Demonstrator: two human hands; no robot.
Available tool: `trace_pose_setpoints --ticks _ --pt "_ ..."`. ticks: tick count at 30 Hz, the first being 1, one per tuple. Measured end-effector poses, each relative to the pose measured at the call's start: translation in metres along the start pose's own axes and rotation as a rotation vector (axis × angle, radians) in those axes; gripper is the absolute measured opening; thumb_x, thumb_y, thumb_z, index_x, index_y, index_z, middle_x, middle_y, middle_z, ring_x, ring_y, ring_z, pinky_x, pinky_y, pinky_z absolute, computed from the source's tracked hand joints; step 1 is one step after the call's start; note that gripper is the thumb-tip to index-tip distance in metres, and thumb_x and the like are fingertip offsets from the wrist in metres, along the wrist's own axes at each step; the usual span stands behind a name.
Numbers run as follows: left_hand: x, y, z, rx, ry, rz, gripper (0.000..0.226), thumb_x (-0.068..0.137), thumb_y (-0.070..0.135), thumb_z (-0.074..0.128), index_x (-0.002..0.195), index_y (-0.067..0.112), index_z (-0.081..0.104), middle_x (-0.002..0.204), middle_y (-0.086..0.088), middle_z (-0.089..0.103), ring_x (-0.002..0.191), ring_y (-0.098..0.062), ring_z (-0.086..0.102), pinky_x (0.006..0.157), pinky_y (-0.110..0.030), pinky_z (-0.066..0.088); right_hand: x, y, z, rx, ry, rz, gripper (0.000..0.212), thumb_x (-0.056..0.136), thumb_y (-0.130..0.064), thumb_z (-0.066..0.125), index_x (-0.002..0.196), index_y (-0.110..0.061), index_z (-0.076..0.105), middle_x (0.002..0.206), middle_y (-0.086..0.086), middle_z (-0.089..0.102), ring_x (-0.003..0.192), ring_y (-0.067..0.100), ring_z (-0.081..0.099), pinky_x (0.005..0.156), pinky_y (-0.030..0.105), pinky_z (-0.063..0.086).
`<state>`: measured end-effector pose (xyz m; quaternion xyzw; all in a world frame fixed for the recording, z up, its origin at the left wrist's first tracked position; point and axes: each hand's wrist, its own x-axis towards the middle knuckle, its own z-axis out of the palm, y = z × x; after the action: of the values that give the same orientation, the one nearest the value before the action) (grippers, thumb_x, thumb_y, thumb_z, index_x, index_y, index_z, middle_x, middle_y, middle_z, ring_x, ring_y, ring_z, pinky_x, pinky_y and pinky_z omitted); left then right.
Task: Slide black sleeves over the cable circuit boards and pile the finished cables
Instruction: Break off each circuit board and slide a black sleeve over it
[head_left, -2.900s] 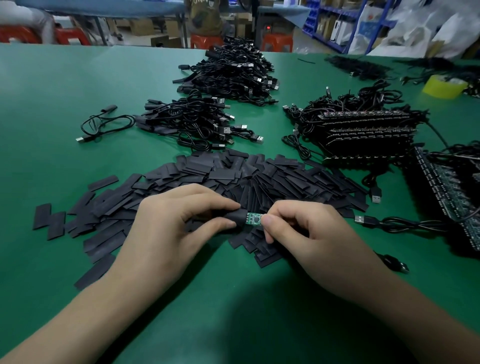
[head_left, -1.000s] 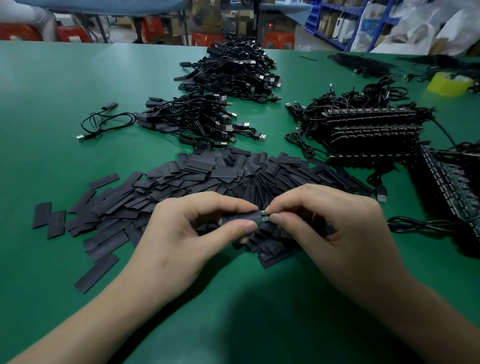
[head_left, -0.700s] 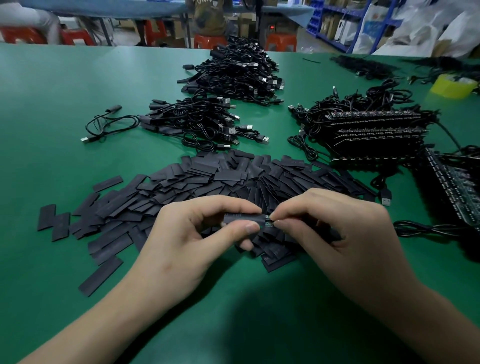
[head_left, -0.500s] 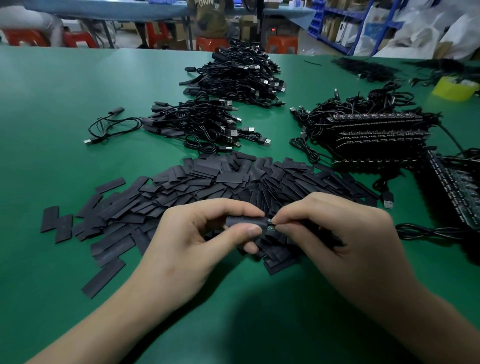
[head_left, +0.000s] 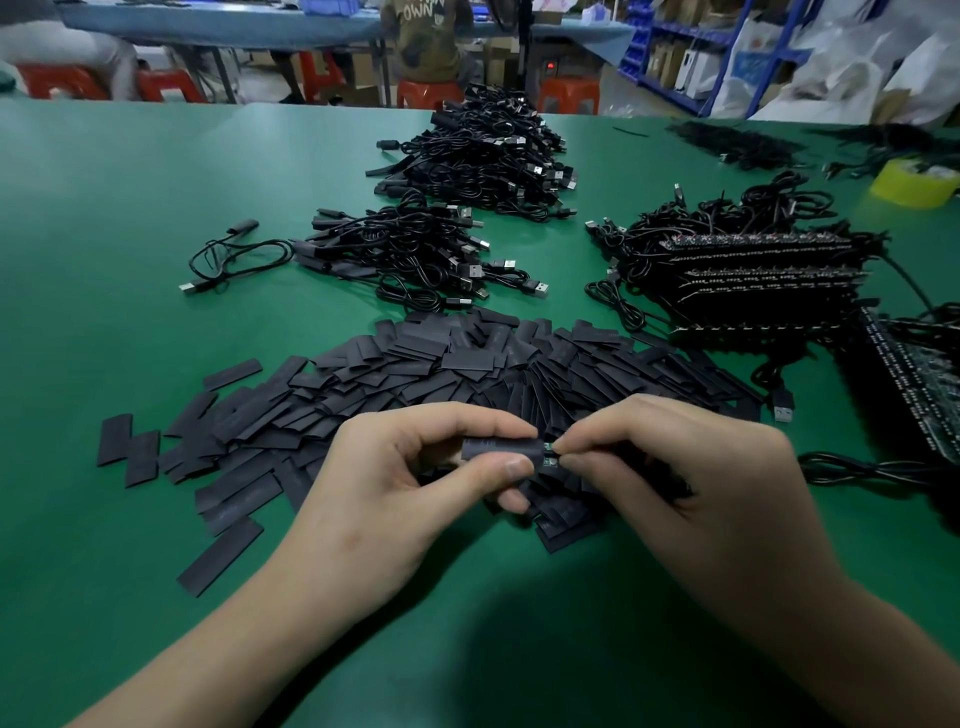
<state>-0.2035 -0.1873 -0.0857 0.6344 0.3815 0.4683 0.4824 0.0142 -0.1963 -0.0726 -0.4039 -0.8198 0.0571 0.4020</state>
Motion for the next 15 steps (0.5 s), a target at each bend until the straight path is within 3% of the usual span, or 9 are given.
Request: trace_pose_setpoints --ticks 15 --pt "0.0011 0.0030 0.0014 -0.097 -0.005 -0.031 0.024 0.078 0.026 0.075 0.102 0.023 0.077 0.071 -0.008 0.077 0.069 -0.014 0.075 0.075 -0.015 0.054 0.0012 0.0023 -0.0034 -0.043 -0.019 -0.052 0.009 0.097 -0.018 0.066 0.097 -0.019 0.074 0.089 -0.010 0.068 0.082 0.009 0.066 0.072 0.028 0.050"
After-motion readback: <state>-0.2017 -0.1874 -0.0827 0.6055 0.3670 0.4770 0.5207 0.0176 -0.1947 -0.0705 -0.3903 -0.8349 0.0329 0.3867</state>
